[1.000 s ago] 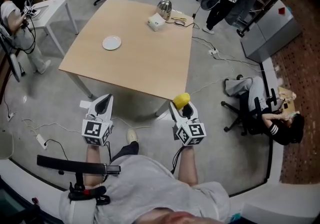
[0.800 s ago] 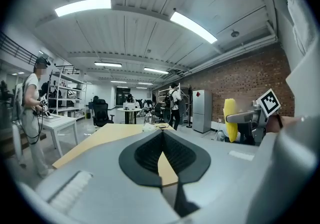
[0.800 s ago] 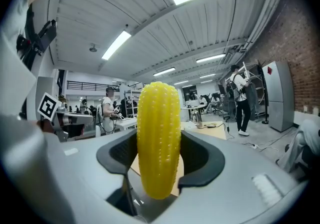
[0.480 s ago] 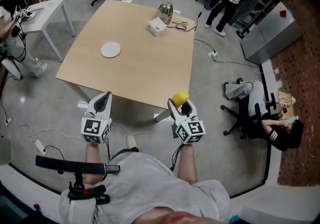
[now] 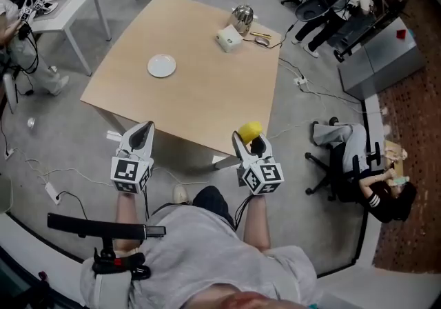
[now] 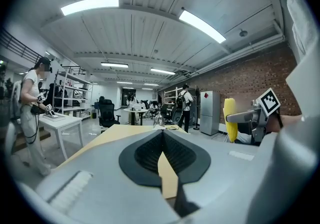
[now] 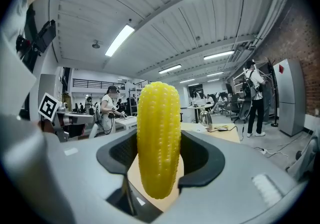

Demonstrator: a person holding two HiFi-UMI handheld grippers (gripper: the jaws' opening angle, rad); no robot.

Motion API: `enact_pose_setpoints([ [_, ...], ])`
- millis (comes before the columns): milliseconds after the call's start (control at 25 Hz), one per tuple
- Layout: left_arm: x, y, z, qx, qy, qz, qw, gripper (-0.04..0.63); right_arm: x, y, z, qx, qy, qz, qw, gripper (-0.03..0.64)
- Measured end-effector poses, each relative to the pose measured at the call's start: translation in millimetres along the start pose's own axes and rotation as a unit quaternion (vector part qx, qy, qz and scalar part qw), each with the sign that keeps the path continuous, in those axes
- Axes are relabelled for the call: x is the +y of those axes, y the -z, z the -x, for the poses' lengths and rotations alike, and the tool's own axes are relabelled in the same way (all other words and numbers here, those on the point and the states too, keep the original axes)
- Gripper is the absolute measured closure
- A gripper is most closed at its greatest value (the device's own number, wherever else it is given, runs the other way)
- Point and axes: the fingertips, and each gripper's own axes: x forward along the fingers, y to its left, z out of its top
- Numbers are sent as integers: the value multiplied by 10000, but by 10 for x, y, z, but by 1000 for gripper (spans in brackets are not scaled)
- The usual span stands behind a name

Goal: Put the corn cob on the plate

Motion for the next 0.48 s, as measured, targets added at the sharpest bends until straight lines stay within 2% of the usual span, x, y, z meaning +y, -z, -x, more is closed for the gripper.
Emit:
enact_pose_setpoints([
  [160, 147, 52, 80, -47, -235, 11, 9997, 575, 44, 5, -152, 53, -167, 57, 9998, 362],
  [480, 541, 71, 228, -90, -1001, 90, 9949, 575, 142, -144, -689, 47, -718, 227, 9971, 362],
])
